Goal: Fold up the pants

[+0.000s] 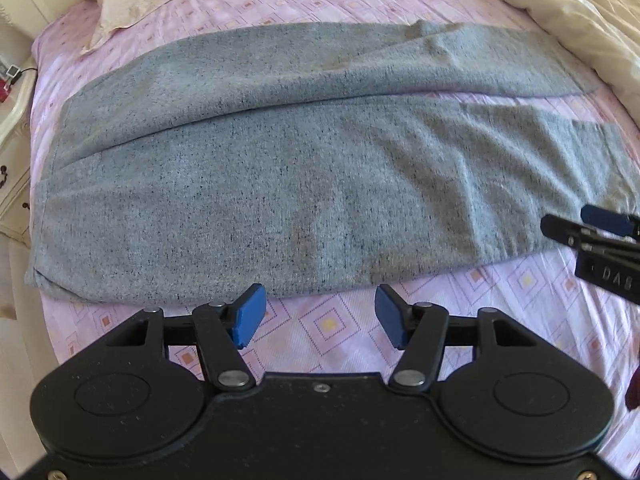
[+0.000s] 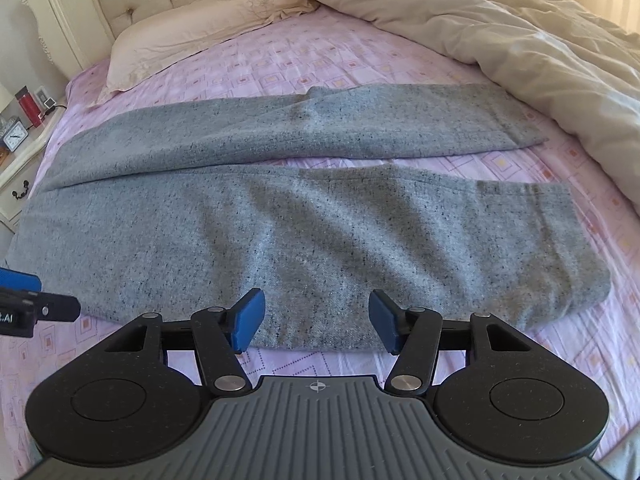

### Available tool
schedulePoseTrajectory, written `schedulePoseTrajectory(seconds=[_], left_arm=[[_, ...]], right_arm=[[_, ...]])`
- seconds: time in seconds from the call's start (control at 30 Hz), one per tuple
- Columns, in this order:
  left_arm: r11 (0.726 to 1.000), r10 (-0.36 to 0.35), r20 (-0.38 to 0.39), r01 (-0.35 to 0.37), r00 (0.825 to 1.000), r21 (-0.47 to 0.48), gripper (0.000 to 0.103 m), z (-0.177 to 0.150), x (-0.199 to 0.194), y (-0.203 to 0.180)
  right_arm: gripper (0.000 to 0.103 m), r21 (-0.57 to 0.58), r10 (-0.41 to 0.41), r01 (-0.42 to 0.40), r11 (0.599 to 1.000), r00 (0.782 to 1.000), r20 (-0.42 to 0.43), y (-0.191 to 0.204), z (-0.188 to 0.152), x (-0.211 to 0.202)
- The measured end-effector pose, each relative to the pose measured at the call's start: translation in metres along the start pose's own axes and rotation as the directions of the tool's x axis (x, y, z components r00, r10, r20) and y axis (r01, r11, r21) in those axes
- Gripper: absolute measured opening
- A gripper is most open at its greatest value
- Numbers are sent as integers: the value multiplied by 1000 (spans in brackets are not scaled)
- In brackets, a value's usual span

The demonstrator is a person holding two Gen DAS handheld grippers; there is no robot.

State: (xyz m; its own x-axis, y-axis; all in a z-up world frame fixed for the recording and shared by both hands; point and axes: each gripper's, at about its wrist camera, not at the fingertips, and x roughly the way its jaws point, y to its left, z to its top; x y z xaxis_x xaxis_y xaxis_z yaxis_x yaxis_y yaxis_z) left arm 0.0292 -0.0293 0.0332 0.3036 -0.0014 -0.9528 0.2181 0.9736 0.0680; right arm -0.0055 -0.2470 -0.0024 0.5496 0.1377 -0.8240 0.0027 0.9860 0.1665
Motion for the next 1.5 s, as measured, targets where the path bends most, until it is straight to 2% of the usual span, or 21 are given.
schedulePoseTrajectory(seconds=[0.83, 1.17, 1.23, 1.33, 1.5], left_arm=[[1000, -15, 35, 16, 999, -26, 63, 2, 1, 1], [1000, -13, 45, 14, 999, -4, 63, 2, 2, 2], [1000, -5, 62, 5, 998, 4, 62, 6, 2, 3], [1000, 3, 94, -3, 996, -2, 58, 16, 1, 9], [1000, 13, 181, -8, 983, -27, 58, 41, -2, 22]], right_arm=[[56, -16, -4, 4, 1000, 1000, 1, 7, 2, -2], [56, -49, -12, 12, 999, 1000, 0, 13, 4, 2], [56, -61, -15, 15, 998, 1000, 1, 12, 6, 4], [43, -81, -25, 24, 996, 1000, -5, 11, 12, 8], [42, -73, -42, 38, 997, 997, -65, 0, 36, 20]])
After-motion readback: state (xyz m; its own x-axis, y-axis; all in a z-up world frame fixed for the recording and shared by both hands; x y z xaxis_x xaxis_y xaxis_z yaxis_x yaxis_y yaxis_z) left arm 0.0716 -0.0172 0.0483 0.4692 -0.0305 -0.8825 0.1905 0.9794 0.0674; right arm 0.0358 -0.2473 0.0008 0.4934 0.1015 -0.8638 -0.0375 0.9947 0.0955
